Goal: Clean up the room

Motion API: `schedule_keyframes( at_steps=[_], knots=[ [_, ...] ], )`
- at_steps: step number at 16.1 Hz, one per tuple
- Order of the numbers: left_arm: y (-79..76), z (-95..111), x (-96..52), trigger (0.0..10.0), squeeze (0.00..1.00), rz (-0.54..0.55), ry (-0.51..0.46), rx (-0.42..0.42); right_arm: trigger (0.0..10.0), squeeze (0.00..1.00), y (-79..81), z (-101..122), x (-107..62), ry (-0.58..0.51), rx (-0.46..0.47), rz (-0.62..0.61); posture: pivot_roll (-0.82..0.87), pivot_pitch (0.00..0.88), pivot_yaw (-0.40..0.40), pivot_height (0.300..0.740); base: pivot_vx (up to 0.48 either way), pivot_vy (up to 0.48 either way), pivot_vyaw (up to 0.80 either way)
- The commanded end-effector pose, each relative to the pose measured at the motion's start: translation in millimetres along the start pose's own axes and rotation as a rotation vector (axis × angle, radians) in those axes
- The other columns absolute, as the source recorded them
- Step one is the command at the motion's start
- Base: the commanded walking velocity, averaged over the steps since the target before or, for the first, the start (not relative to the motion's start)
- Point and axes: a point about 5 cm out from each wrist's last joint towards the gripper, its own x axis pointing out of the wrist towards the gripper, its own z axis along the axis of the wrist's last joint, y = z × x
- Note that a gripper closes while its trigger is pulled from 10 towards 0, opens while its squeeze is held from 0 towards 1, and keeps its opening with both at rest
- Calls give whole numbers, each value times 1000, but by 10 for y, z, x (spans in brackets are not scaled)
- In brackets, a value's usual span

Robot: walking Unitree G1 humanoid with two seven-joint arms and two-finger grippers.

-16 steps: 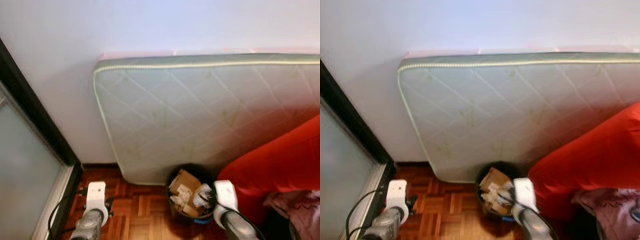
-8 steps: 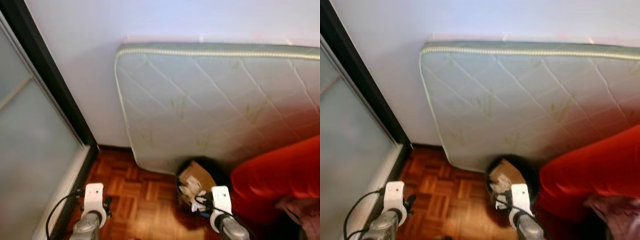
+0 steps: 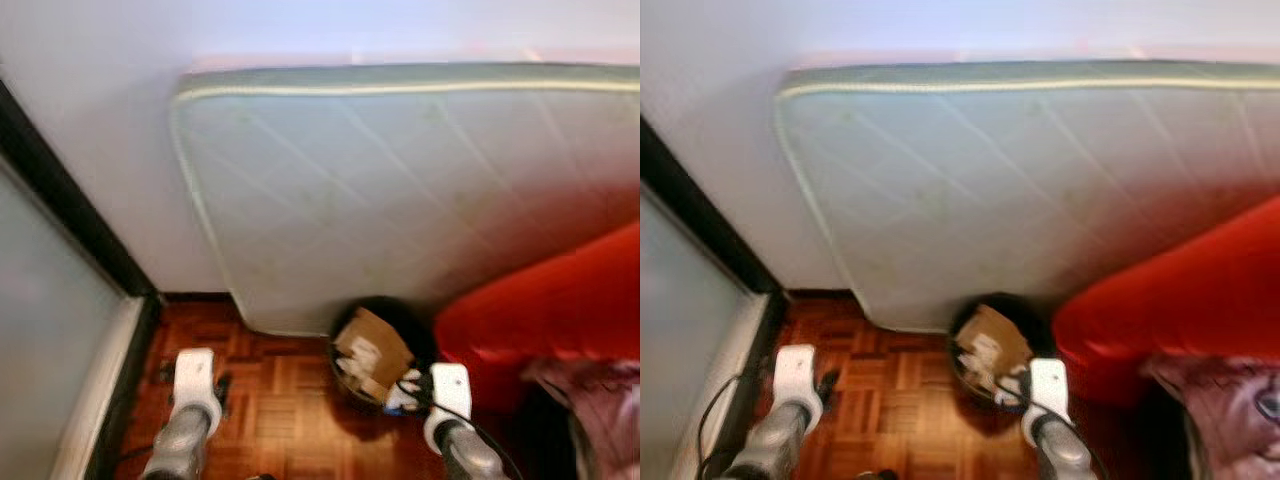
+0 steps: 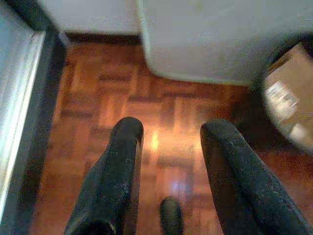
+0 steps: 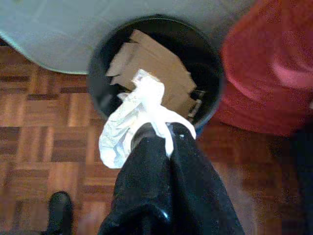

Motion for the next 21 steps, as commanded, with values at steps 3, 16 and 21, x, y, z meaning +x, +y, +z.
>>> schedule_keyframes(
  at_steps=[3, 16, 21],
  knots=[
    [-7, -119, -53, 10000, 0, -12, 25, 1, 10000, 0, -17, -40, -26, -15, 20, -17, 25, 205, -14, 740, 0, 0, 0],
    [57, 3, -18, 10000, 0, -11, -20, 11, 10000, 0, 54, -10, -7, -22, 7, 4, 63, 124, -4, 740, 57, 0, 0],
    [68, 55, -1, 10000, 0, -13, -36, 25, 10000, 0, 101, 38, 15, -31, -12, 20, 64, 137, -5, 740, 269, 0, 0]
  ],
)
